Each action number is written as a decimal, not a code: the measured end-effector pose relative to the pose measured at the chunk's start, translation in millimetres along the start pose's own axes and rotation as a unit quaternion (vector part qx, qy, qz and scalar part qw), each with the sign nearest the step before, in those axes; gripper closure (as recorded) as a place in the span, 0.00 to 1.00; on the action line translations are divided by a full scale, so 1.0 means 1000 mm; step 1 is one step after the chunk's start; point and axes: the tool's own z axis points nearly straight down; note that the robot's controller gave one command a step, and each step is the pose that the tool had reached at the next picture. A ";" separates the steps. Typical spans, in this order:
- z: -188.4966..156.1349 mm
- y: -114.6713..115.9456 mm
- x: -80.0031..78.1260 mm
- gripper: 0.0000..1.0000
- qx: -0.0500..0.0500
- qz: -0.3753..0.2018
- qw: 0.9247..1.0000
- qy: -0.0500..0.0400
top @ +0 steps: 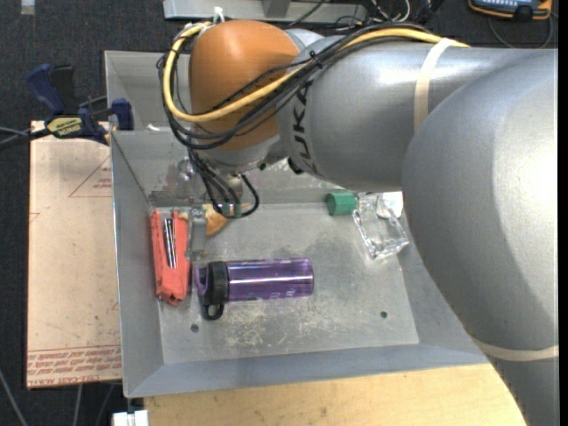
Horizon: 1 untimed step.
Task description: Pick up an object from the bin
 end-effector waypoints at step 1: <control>-0.005 -0.001 -0.002 0.00 -0.001 0.002 1.000 -0.003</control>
Offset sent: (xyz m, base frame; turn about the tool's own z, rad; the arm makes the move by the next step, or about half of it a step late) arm -0.0589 0.0116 -0.0400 -0.0415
